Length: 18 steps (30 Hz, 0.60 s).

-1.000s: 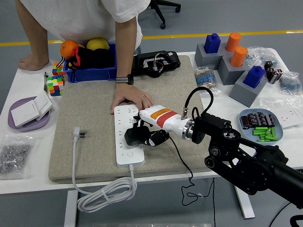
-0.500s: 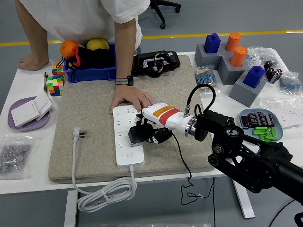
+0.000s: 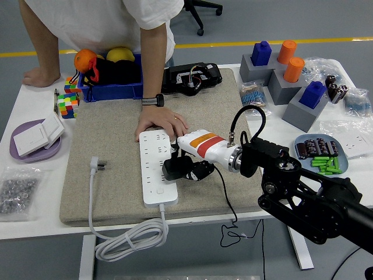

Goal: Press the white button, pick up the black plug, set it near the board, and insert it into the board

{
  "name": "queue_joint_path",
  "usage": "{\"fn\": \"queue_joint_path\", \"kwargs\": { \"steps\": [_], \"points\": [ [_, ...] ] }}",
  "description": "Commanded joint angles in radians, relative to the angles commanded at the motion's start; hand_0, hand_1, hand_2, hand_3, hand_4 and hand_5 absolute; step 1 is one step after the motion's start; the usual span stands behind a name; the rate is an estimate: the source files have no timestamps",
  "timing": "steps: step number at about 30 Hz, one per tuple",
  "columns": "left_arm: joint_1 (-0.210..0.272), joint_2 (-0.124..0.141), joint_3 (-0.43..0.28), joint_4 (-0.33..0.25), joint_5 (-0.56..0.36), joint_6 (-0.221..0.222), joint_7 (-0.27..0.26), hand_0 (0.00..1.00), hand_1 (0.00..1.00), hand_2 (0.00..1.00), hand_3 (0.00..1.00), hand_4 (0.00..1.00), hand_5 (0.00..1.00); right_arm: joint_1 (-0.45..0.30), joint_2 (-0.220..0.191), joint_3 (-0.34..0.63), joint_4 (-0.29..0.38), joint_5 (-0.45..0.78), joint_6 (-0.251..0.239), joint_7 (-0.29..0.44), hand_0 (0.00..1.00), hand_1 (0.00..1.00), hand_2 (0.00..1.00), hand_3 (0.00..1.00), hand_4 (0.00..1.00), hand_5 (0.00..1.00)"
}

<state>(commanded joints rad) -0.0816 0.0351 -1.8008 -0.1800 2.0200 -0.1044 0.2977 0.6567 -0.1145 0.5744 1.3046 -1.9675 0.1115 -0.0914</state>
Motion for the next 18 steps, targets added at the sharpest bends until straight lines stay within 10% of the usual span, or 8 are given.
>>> {"fn": "queue_joint_path", "kwargs": {
  "steps": [18],
  "points": [
    [0.004,0.001,-0.005,0.0,-0.01,0.003,0.003,0.779,0.729,0.684,0.763,0.506,0.475,0.009,0.017,-0.013,0.006,-0.006,0.019,-0.039,0.371,0.428,0.442,0.53,0.832,0.002]
  ]
}}
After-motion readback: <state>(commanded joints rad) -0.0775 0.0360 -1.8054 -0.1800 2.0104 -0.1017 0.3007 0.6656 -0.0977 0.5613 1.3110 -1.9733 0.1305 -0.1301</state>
